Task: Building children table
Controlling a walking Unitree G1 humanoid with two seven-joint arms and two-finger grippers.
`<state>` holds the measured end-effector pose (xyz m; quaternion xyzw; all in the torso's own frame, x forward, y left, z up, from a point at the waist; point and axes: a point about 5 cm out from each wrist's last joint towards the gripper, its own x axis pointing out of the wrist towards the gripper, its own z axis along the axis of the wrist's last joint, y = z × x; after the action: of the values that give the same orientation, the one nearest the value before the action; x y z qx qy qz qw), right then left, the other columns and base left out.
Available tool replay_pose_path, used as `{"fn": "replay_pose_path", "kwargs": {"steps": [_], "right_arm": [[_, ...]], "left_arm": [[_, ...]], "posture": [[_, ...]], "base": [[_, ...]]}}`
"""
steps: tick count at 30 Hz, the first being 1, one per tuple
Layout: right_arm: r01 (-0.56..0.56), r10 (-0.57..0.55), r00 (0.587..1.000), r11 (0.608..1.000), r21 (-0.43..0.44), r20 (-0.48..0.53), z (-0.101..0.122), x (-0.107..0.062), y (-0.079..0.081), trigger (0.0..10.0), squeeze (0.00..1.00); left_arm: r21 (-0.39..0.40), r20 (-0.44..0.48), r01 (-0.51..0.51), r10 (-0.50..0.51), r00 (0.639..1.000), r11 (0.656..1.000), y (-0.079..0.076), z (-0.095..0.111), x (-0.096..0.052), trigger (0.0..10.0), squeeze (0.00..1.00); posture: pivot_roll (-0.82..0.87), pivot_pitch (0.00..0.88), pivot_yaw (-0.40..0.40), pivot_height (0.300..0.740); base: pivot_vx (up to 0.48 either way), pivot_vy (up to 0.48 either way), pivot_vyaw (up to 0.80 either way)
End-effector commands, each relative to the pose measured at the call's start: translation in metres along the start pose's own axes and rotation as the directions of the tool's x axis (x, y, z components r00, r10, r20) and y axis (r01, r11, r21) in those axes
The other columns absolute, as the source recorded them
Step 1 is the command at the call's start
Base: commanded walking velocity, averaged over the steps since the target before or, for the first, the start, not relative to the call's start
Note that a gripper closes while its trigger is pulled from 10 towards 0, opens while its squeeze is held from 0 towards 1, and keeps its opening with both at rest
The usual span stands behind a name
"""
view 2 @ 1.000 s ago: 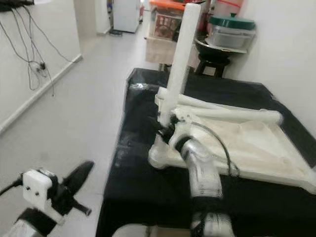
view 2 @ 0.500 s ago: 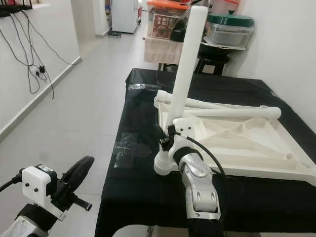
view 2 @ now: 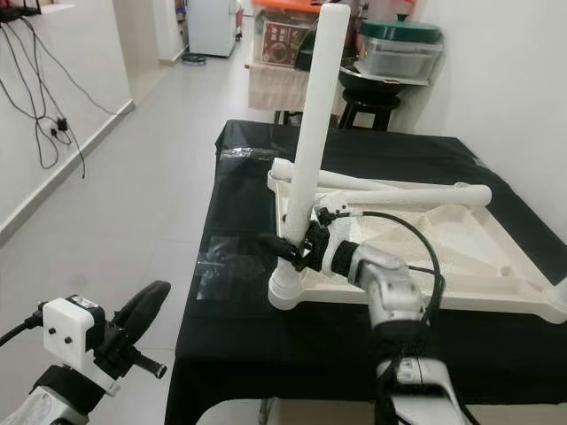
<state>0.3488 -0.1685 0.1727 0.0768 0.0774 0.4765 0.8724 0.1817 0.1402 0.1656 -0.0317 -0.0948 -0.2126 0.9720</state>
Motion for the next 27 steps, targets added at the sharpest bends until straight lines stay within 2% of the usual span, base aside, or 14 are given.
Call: {"fn": "replay_pose_path", "kwargs": {"steps": [1, 2, 7, 8, 12, 20, 22, 23, 24, 27], "right_arm": [[-0.036, 0.036, 0.999, 0.999, 0.01, -0.011, 0.0, 0.001, 0.001, 10.0, 0.0], [-0.085, 0.085, 0.996, 0.996, 0.03, -0.026, 0.005, 0.0, -0.005, 10.0, 0.0], [-0.081, 0.082, 0.997, 0.994, 0.074, -0.004, 0.012, -0.003, -0.014, 10.0, 0.0], [-0.118, 0.115, 0.993, 0.989, 0.093, 0.033, 0.016, -0.005, -0.017, 0.0, 0.0], [-0.163, 0.159, 0.986, 0.982, 0.09, 0.05, 0.017, -0.008, -0.017, 0.0, 0.0], [-0.15, 0.145, 0.987, 0.987, 0.066, 0.068, 0.017, -0.008, -0.019, 0.0, 0.0], [-0.082, 0.076, 0.991, 0.996, 0.043, 0.114, 0.019, -0.011, -0.023, 0.0, 0.0], [-0.082, 0.076, 0.991, 0.996, 0.043, 0.114, 0.019, -0.011, -0.023, 0.0, 0.0], [0.047, -0.046, 0.988, 0.999, 0.0, 0.15, 0.02, -0.014, -0.029, 0.0, 0.0], [0.099, -0.095, 0.983, 0.995, -0.016, 0.158, 0.02, -0.015, -0.031, 0.0, 0.0]], "left_arm": [[-0.002, -0.017, -0.006, 0.006, 1.0, 1.0, -0.001, -0.004, -0.001, 10.0, 0.0], [-0.003, -0.018, -0.007, 0.007, 1.0, 1.0, -0.002, -0.004, -0.001, 10.0, 0.0], [-0.005, -0.02, -0.006, 0.006, 1.0, 1.0, -0.003, -0.005, -0.002, 10.0, 0.0], [-0.006, -0.022, -0.005, 0.005, 1.0, 1.0, -0.004, -0.005, -0.003, 10.0, 0.0], [-0.006, -0.024, -0.006, 0.006, 1.0, 1.0, -0.004, -0.005, -0.004, 10.0, 0.0], [-0.006, -0.024, -0.006, 0.006, 1.0, 1.0, -0.004, -0.005, -0.004, 10.0, 0.0], [-0.005, -0.022, -0.007, 0.007, 1.0, 1.0, -0.004, -0.005, -0.004, 10.0, 0.0], [-0.005, -0.022, -0.007, 0.007, 1.0, 1.0, -0.004, -0.005, -0.004, 10.0, 0.0], [-0.004, -0.02, -0.008, 0.008, 1.0, 1.0, -0.003, -0.004, -0.004, 10.0, 0.0], [-0.004, -0.019, -0.008, 0.008, 1.0, 1.0, -0.003, -0.003, -0.004, 10.0, 0.0]], "posture": [[0.05, 0.0, -0.111, 0.74], [0.05, 0.0, -0.11, 0.74], [0.05, 0.0, -0.111, 0.74], [0.06, 0.0, -0.113, 0.74], [0.06, 0.0, -0.115, 0.74], [0.06, 0.0, -0.111, 0.74], [0.04, 0.0, -0.11, 0.74], [0.04, 0.0, -0.11, 0.74], [0.03, 0.0, -0.109, 0.74], [0.03, 0.0, -0.109, 0.74]], "base": [[0.0, 0.0, 0.0], [0.0, 0.0, 0.0], [0.0, 0.0, 0.0], [0.0, 0.0, 0.0], [0.0, 0.0, 0.0], [0.0, 0.0, 0.0], [0.0, 0.0, 0.0], [0.0, 0.0, 0.0], [0.0, 0.0, 0.0], [0.0, 0.0, 0.0]]}}
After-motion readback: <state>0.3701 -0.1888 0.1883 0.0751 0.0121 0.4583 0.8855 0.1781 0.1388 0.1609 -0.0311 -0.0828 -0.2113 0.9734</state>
